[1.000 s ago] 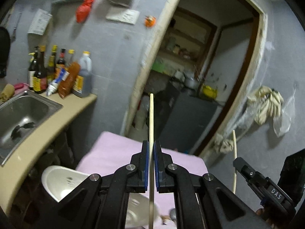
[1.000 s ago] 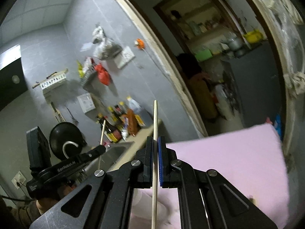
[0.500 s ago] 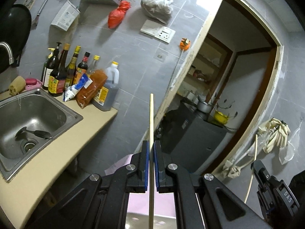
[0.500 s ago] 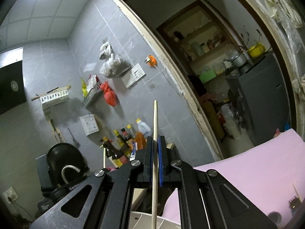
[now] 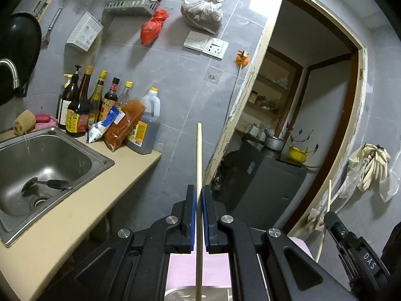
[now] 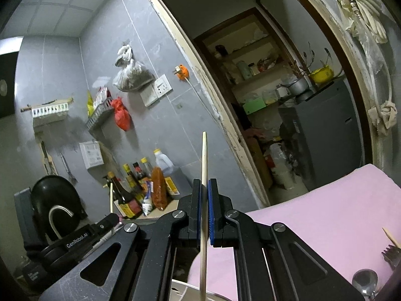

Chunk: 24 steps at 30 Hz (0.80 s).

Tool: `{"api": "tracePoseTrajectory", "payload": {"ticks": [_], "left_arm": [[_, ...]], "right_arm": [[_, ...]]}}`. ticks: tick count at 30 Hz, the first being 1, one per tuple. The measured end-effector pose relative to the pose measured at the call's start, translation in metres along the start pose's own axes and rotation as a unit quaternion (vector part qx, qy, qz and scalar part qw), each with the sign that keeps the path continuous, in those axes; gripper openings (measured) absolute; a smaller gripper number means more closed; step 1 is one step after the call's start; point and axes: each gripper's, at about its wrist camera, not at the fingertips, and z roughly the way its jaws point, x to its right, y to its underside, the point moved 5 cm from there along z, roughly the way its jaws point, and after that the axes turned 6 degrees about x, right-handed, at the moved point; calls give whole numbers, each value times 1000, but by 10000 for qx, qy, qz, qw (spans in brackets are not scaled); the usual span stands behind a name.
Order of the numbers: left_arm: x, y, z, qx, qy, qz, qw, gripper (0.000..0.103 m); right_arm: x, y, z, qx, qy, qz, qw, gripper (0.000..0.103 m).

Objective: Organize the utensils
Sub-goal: 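Lift both chopsticks and carry them over the white utensil holder, then open both grippers to drop the chopsticks into the holder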

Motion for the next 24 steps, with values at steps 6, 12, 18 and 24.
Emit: {"api": "tracePoseTrajectory", "payload": {"ticks": [6,12,18,24], "left_arm": [[3,4,-6,35,35,164,9999,5],[0,7,-13,-216,91,317,9992,5],[0,12,-20,-462,149,531,9974,6],[5,9,-32,-658,112,611,9959,11]], "right_arm": [[4,5,-3,-135,41,-78,9999,5],[5,9,-10,-391,-9,-148,9991,5],[8,13,-18,-596,-4,-154,9981,9],[9,7,-32,-678,16,-109,9976,31]]}}
